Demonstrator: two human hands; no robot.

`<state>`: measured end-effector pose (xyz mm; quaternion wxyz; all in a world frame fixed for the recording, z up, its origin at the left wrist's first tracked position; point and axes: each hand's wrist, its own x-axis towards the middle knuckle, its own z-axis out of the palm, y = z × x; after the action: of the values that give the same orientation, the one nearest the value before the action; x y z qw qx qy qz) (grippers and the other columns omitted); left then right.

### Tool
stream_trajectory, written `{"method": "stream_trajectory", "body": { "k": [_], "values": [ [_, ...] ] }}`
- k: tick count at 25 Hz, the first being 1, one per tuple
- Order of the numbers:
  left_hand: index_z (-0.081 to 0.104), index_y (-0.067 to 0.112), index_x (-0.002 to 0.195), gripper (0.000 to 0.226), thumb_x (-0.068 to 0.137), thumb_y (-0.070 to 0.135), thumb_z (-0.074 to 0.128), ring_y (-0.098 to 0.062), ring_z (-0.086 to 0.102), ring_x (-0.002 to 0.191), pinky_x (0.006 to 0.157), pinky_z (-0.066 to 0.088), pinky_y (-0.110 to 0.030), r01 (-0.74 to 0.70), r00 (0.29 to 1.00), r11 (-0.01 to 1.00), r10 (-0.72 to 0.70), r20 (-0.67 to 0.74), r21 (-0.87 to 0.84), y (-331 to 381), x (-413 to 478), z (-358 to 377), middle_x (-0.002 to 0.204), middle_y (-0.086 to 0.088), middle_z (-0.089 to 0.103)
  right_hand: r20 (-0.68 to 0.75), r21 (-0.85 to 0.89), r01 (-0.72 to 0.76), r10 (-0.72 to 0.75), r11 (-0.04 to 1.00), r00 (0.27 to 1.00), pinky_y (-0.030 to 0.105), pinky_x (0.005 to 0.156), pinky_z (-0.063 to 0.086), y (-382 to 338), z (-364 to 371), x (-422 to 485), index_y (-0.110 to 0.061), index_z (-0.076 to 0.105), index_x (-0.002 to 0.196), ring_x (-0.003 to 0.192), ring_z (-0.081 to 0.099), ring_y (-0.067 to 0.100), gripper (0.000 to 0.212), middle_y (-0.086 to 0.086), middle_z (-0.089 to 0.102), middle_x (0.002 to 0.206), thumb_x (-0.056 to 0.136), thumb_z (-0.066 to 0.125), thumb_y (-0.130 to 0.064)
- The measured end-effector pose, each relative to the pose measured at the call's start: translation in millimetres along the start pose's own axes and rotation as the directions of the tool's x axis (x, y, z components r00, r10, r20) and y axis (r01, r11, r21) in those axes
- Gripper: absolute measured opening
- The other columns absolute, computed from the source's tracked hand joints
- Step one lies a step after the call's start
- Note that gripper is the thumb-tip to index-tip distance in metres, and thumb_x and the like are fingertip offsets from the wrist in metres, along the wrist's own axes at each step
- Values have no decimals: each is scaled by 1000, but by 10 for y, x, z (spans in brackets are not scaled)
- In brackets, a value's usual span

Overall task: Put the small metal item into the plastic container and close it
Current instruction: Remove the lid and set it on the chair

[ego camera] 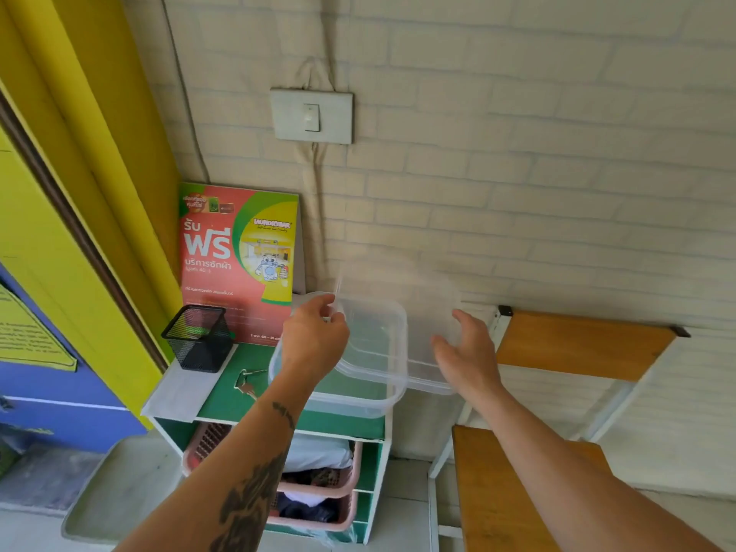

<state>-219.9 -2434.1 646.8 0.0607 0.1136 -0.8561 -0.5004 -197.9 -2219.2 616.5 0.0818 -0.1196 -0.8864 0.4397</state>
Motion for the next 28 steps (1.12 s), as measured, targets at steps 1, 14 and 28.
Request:
{"method": "stream_trajectory", "body": {
  "k": [1, 14, 28],
  "values": [
    [63, 21, 130, 42, 89, 23, 56, -22, 66, 103, 97, 49, -34, -17, 1000, 999, 16, 14, 31, 53, -72, 97, 121, -2, 70, -7, -14, 9, -9, 1000, 1000, 34, 109, 29, 111, -136, -23, -15, 32, 150, 140, 33, 21, 63, 4, 32, 155, 93, 59, -23],
    [71, 10, 79, 20, 73, 9, 52, -25, 56, 66, 62, 54, -29, 189, 933, 959, -242, 265, 212, 253, -1256, 2039, 86, -15, 74, 53, -203, -100, 113, 974, 992, 36, 108, 40, 2148, -1405, -371, -15, 34, 148, 136, 39, 20, 62, 2, 32, 153, 91, 59, -21],
    [74, 11, 91, 33, 71, 9, 48, -28, 56, 62, 55, 48, -31, 400, 748, 847, -522, 410, 349, -1712, -1304, 4096, 85, -20, 70, 154, -438, -287, 385, 852, 910, 36, 86, 56, 4625, -364, -343, -24, 34, 141, 118, 52, 23, 62, 1, 40, 140, 88, 66, -26]
  ]
}}
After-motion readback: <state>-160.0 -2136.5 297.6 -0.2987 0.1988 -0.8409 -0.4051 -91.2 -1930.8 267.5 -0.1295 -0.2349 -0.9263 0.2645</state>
